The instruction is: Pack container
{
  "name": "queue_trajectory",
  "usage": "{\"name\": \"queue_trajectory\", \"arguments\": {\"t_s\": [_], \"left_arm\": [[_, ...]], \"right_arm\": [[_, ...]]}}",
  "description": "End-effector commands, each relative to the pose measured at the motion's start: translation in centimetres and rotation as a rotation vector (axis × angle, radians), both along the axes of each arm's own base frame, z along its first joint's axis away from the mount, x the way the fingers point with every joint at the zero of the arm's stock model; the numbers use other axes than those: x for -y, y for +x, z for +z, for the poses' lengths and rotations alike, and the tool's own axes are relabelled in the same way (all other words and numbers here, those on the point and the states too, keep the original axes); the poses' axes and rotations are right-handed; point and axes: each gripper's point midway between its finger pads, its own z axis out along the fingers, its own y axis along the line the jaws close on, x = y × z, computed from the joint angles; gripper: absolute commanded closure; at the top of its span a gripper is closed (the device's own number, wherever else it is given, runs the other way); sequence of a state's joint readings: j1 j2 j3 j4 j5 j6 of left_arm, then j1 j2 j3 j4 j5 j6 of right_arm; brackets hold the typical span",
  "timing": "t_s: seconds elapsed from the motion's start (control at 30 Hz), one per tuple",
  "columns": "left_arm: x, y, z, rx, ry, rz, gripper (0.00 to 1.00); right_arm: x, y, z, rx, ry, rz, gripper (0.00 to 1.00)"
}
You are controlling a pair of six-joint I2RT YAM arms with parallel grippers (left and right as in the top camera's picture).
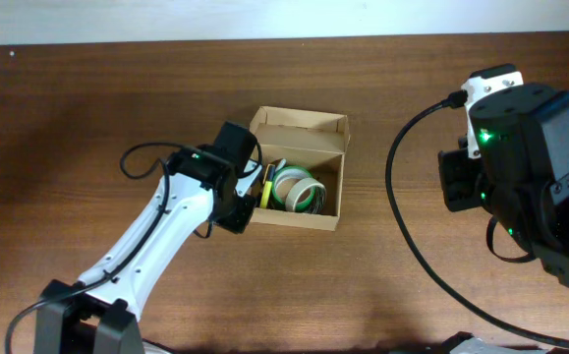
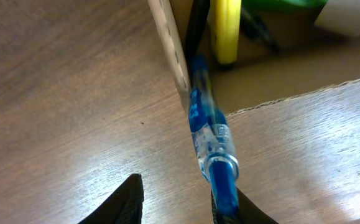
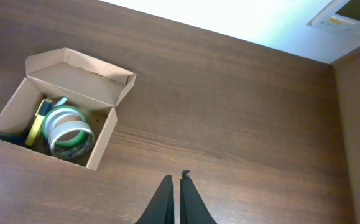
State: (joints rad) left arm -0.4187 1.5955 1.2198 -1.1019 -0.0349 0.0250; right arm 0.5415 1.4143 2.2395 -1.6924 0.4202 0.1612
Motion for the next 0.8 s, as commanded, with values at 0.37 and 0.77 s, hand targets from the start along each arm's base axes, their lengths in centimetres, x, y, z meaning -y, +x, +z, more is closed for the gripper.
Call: {"name": "queue_trajectory", "arguments": {"t_s": [0.37, 0.77], "left_arm": [[0.5, 1.7, -0.3, 0.063, -0.018, 0.018, 0.98], [1.7, 4.3, 0.3, 0.173, -0.070, 0.018, 0.98]], "right_arm": [[0.0, -0.4, 0.2, 0.005, 0.013, 0.005, 0.96], [0.0, -0.4, 0.2, 0.005, 0.013, 0.005, 0.96]]}}
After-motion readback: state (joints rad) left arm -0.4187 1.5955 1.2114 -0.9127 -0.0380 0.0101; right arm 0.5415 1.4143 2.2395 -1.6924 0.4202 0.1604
